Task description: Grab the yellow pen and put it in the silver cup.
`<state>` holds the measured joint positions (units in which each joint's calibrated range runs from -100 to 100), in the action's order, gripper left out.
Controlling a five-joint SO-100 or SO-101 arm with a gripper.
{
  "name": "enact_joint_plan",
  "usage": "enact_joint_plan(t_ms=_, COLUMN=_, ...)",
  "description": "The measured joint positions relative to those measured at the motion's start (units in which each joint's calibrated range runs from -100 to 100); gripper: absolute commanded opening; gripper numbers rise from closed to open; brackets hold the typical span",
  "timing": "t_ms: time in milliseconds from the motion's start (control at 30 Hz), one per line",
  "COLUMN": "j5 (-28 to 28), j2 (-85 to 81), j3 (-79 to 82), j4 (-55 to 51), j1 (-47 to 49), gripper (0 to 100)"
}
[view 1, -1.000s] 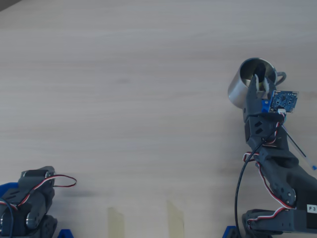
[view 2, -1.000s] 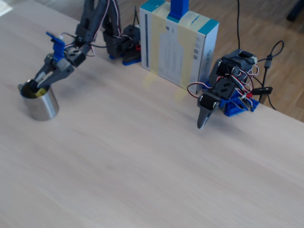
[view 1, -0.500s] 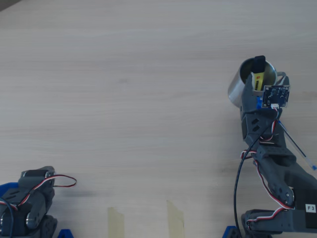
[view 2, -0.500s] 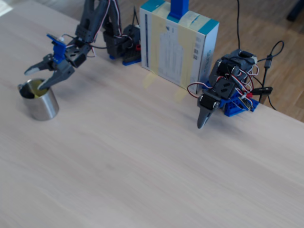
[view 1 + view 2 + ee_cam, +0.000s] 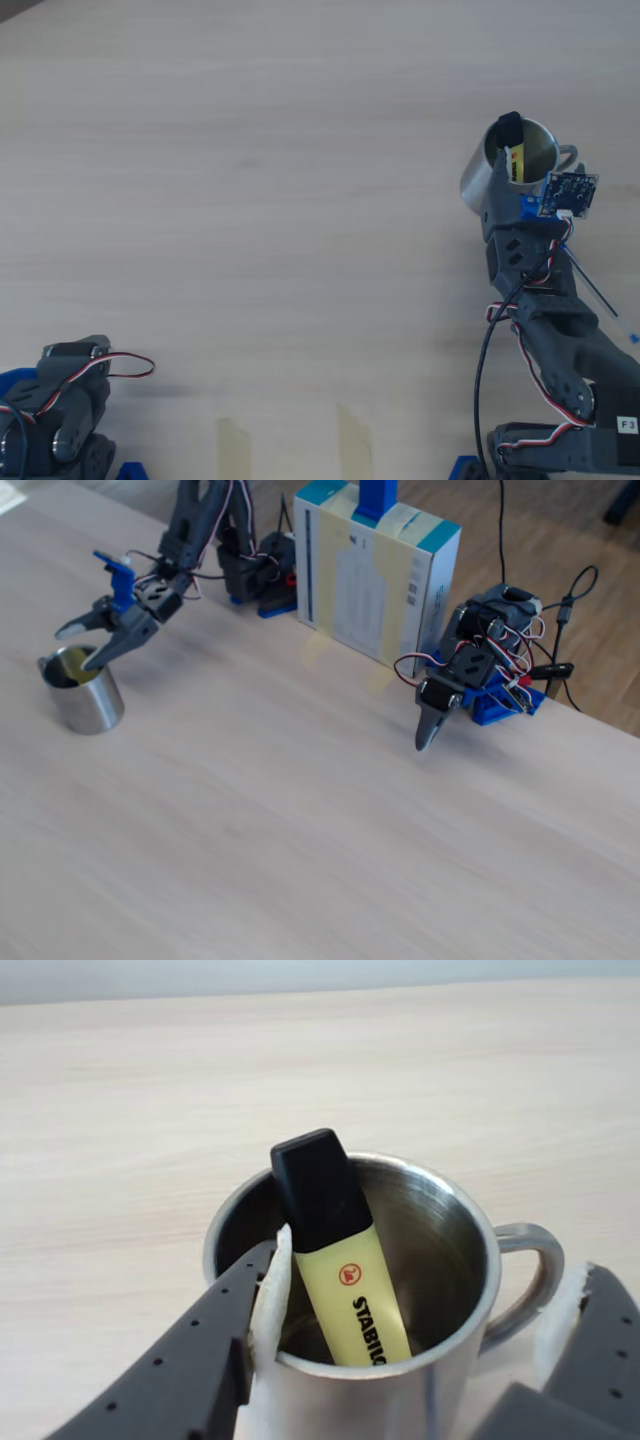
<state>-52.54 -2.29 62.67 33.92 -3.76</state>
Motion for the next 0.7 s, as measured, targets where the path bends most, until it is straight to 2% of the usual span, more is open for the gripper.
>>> enact_joint_plan(t_ms=400, j5=-1.28, j2=-10.84, j3=-0.18, j4=-12.19, j1=0.0, gripper=39)
enact_joint_plan(t_ms=700, j5=-1.49, j2=-25.34, j3=-0.18, j4=-28.33, j1=0.0, gripper=39)
